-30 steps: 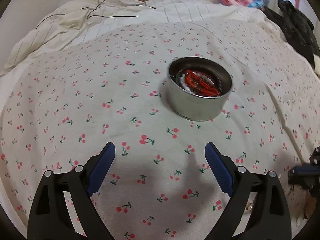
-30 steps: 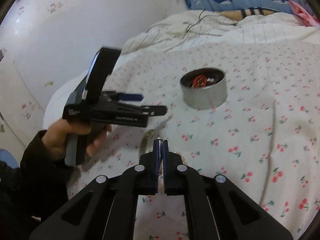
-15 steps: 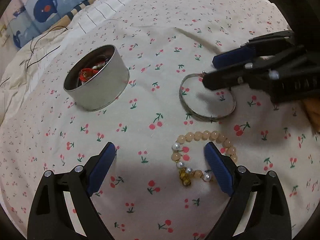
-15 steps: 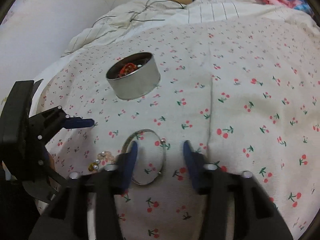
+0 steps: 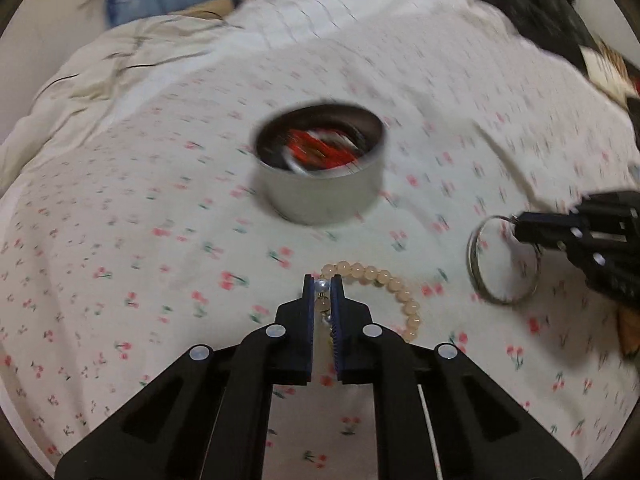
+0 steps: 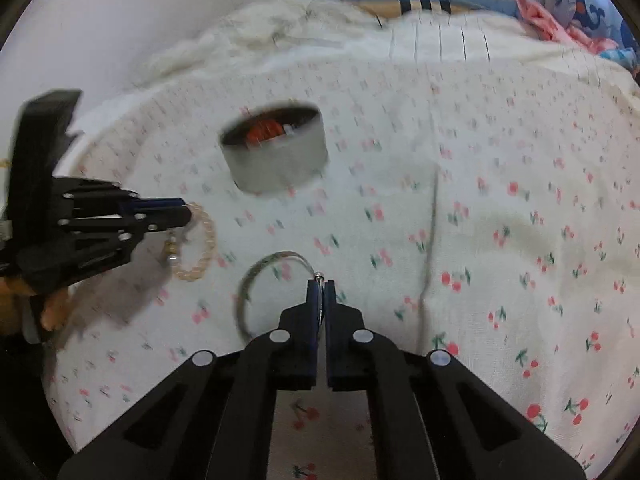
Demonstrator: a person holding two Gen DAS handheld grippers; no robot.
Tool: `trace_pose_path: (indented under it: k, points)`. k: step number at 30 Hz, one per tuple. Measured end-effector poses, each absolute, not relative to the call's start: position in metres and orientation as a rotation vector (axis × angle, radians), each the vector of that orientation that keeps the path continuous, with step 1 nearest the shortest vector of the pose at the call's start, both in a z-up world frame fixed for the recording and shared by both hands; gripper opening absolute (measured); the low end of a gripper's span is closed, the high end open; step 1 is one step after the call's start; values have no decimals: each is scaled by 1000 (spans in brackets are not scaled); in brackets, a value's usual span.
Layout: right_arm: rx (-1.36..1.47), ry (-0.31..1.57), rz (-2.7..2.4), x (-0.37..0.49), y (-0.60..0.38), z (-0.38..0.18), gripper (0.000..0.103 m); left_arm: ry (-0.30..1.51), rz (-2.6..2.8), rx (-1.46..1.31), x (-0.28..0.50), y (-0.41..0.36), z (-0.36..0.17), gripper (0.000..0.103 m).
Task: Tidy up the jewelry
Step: 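Carry the pearl bracelet into the tin and open the left gripper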
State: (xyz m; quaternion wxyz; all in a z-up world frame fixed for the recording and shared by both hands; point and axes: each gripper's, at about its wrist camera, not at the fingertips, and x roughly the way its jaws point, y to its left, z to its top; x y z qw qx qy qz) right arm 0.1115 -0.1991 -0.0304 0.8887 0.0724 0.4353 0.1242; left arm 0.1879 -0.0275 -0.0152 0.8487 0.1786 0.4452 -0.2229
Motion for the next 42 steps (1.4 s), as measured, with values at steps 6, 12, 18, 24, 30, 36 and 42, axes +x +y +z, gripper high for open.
trace_pose_path:
  k: [6, 12, 18, 24, 30, 36, 42]
  points:
    - [114, 846, 248, 113, -192, -21, 4, 989, -420, 330, 202, -16, -26, 7]
    - [112, 945, 236, 122, -192, -36, 8, 1068, -380, 323, 204, -15, -44, 25]
    - [93, 973, 233, 121, -189, -44, 47, 1050, -308, 337, 203, -12, -47, 92]
    - [87, 986, 232, 121, -188, -46, 46, 1037, -329, 355, 200, -19, -52, 93]
    - [41, 993, 225, 121, -183, -46, 10, 1087, -397, 298, 206, -16, -46, 37]
    - [43, 937, 227, 116, -184, -35, 4, 1059, -414, 305, 202, -15, -39, 7]
    - [182, 881, 247, 116, -203, -21, 4, 987, -410, 254, 203, -10, -19, 7]
